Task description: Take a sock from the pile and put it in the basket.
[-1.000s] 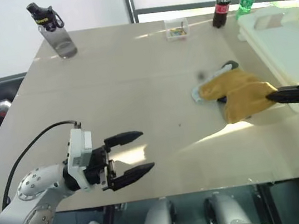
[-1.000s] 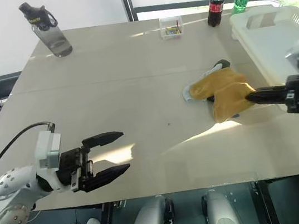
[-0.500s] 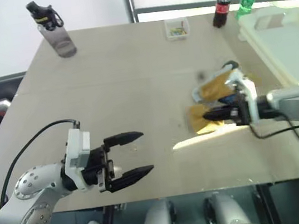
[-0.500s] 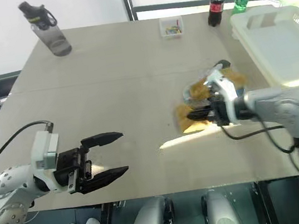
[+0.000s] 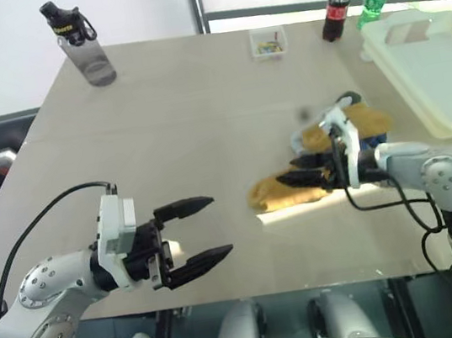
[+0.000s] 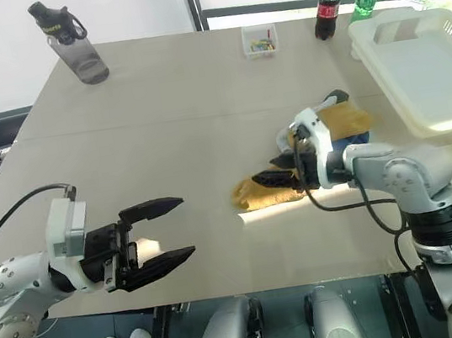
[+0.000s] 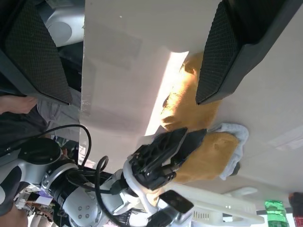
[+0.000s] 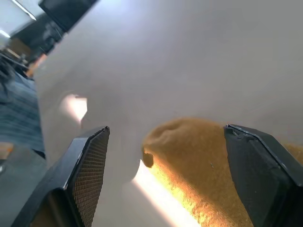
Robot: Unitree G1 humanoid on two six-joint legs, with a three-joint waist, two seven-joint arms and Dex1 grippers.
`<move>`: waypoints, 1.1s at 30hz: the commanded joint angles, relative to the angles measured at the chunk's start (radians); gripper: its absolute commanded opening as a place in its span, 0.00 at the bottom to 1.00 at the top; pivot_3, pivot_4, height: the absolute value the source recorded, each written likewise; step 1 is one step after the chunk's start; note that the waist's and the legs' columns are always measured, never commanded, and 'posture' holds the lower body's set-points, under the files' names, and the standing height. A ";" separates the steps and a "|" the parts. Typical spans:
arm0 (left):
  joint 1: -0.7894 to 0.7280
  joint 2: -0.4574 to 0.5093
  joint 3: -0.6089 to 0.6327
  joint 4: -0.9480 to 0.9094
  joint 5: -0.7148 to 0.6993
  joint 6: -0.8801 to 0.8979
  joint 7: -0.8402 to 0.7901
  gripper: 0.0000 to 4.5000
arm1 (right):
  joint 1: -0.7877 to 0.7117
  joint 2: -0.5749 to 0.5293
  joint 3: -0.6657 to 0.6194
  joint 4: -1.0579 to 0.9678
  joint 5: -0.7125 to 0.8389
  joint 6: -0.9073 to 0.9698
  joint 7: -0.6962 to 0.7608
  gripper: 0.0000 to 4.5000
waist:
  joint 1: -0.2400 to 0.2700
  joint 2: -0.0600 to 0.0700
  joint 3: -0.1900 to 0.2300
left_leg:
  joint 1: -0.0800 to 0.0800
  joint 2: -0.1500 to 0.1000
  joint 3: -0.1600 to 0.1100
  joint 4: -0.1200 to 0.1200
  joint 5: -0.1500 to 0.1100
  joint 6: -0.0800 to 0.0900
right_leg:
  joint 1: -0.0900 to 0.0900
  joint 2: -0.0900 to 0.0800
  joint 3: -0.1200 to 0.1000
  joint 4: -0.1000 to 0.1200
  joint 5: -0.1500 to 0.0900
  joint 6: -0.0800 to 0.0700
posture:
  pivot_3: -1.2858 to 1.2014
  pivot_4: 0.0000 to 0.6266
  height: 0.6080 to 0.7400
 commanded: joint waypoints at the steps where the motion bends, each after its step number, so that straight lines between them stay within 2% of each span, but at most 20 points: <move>1: 0.002 0.009 0.034 -0.046 -0.026 -0.002 0.009 1.00 | 0.043 -0.086 -0.037 0.020 -0.079 -0.088 0.031 0.90 | 0.001 0.000 0.000 | 0.000 0.000 0.000 0.000 0.000 0.000 | 0.000 0.000 0.000 0.000 0.000 0.000 | 0.52 0.24 1.00; 5: 0.004 0.010 0.032 -0.049 -0.028 -0.001 0.015 1.00 | 0.116 -0.207 0.095 0.083 -0.278 -0.227 0.082 0.90 | -0.001 0.000 0.000 | 0.000 -0.001 0.000 0.000 0.000 0.000 | 0.000 -0.001 0.000 0.000 0.000 0.000 | 0.52 0.24 1.00; 8: -0.010 0.008 0.022 -0.044 -0.027 -0.002 0.020 1.00 | 0.128 -0.198 0.137 0.133 -0.343 -0.253 0.062 0.90 | -0.009 0.000 0.000 | 0.001 -0.001 0.000 0.000 0.000 0.000 | 0.000 0.000 0.001 0.000 0.000 0.000 | 0.52 0.24 1.00; 9: -0.013 0.008 0.021 -0.043 -0.028 -0.002 0.021 1.00 | 0.128 -0.185 0.135 0.143 -0.346 -0.247 0.051 0.85 | -0.014 0.000 0.000 | 0.001 0.000 0.000 0.000 0.000 0.000 | 0.000 0.000 0.001 0.000 0.000 0.000 | 0.52 0.24 1.00; 11: -0.019 0.009 0.021 -0.041 -0.029 -0.001 0.023 1.00 | 0.144 -0.177 0.133 0.131 -0.345 -0.245 0.065 0.73 | -0.020 0.000 0.000 | 0.002 0.000 0.000 0.000 0.000 0.000 | 0.001 0.001 0.001 0.001 0.000 0.000 | 0.52 0.24 1.00; 12: -0.018 0.009 0.023 -0.041 -0.030 -0.001 0.023 1.00 | 0.154 -0.177 0.132 0.120 -0.343 -0.245 0.076 0.61 | -0.020 0.000 0.000 | 0.001 0.000 0.000 0.000 0.000 0.000 | 0.001 0.001 0.001 0.001 0.000 0.000 | 0.52 0.24 1.00; 13: -0.018 0.009 0.022 -0.041 -0.030 0.000 0.023 1.00 | 0.164 -0.171 0.124 0.106 -0.334 -0.237 0.078 0.55 | -0.020 0.000 0.000 | 0.001 0.000 0.000 0.000 0.000 0.000 | 0.001 0.001 0.001 0.001 0.000 0.000 | 0.52 0.24 1.00; 17: -0.021 0.008 0.015 -0.038 -0.026 -0.001 0.025 1.00 | 0.185 -0.155 0.108 0.075 -0.319 -0.222 0.084 0.09 | -0.020 0.000 0.000 | 0.001 0.000 0.000 0.000 0.000 0.000 | 0.000 0.001 0.001 0.000 0.000 0.000 | 0.52 0.24 1.00; 18: -0.024 0.008 0.013 -0.037 -0.025 -0.001 0.026 1.00 | 0.190 -0.154 0.105 0.064 -0.311 -0.214 0.089 0.01 | -0.020 0.000 0.000 | 0.001 0.000 0.000 0.000 0.000 0.000 | 0.000 0.001 0.001 0.000 0.000 0.000 | 0.52 0.24 1.00; 31: -0.040 0.004 0.001 -0.032 -0.021 0.005 0.029 1.00 | 0.219 -0.179 0.019 -0.017 -0.231 -0.122 0.105 0.01 | -0.019 0.000 0.000 | 0.001 0.000 0.000 0.000 0.000 0.000 | 0.000 0.000 0.001 0.000 0.000 0.000 | 0.52 0.24 1.00; 33: -0.040 0.004 0.001 -0.032 -0.020 0.004 0.027 1.00 | 0.216 -0.180 -0.003 -0.008 -0.230 -0.141 0.110 0.12 | -0.019 0.000 0.000 | 0.001 0.000 0.000 0.000 0.000 0.000 | 0.000 0.000 0.001 0.000 0.000 0.000 | 0.52 0.24 1.00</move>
